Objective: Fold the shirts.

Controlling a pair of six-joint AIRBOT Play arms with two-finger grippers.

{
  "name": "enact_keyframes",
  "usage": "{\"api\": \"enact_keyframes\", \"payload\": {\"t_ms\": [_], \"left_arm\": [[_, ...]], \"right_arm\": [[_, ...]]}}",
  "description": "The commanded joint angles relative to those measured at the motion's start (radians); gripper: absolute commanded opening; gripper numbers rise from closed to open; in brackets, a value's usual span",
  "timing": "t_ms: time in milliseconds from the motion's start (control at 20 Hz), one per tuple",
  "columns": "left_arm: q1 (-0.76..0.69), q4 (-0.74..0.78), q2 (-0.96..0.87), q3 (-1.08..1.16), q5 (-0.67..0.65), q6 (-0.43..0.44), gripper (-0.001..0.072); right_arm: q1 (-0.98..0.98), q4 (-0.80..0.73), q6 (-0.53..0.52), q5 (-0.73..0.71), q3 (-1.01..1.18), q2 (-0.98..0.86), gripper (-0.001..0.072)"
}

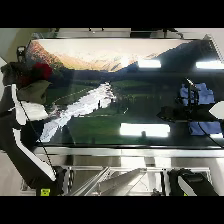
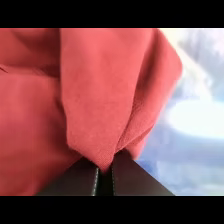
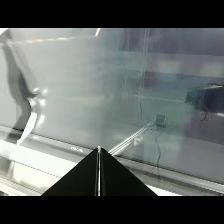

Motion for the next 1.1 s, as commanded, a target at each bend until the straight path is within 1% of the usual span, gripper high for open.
{"api": "enact_keyframes", "payload": {"t_ms": [0,150,250,350,400,450,500,550,600,750,800,850,900,950,1050], "left_arm": [[-0.018,-0.035,0.116,0.002,0.020,0.003,0.0019],[-0.058,-0.119,0.251,0.002,0.097,0.005,0.0020],[-0.108,-0.226,0.336,0.002,0.225,0.006,0.0019],[-0.187,-0.378,0.425,-0.023,0.417,0.006,0.0019],[-0.236,-0.433,0.468,-0.062,0.486,0.005,0.0020],[-0.297,-0.452,0.509,-0.106,0.545,0.000,0.0020],[-0.360,-0.440,0.543,-0.153,0.577,-0.006,0.0020],[-0.423,-0.443,0.574,-0.210,0.580,-0.016,0.0019],[-0.492,-0.442,0.600,-0.275,0.561,-0.030,0.0020],[-0.673,-0.441,0.629,-0.437,0.491,-0.034,0.0022],[-0.721,-0.441,0.628,-0.480,0.468,-0.033,0.0094],[-0.760,-0.441,0.628,-0.515,0.445,-0.034,0.0537],[-0.783,-0.441,0.628,-0.538,0.420,-0.052,0.0702],[-0.797,-0.440,0.628,-0.549,0.400,-0.063,0.0702],[-0.792,-0.441,0.629,-0.545,0.394,-0.075,0.0702]], "right_arm": [[0.001,0.000,0.001,0.000,0.000,-0.001,0.0018],[0.001,0.000,0.001,0.000,0.000,-0.001,0.0018],[0.001,0.000,0.000,0.000,0.000,-0.001,0.0018],[0.001,0.000,0.001,0.000,0.000,-0.001,0.0018],[0.001,0.000,0.001,0.000,0.000,-0.001,0.0018],[0.001,0.000,0.000,0.000,0.000,-0.001,0.0018],[0.001,0.000,0.000,0.000,0.000,-0.001,0.0017],[0.001,0.000,0.000,0.000,0.000,-0.001,0.0018],[0.001,0.000,0.000,0.000,0.000,-0.001,0.0018],[0.001,0.000,0.000,0.000,0.000,-0.001,0.0017],[0.001,0.000,0.001,-0.006,0.000,-0.001,0.0017],[0.001,0.000,0.001,-0.007,0.000,-0.001,0.0018],[0.001,0.000,0.000,0.010,0.000,-0.001,0.0017],[0.001,0.000,-0.001,0.014,0.000,-0.001,0.0018],[0.000,0.000,-0.050,0.018,0.000,-0.001,0.0018]]}}
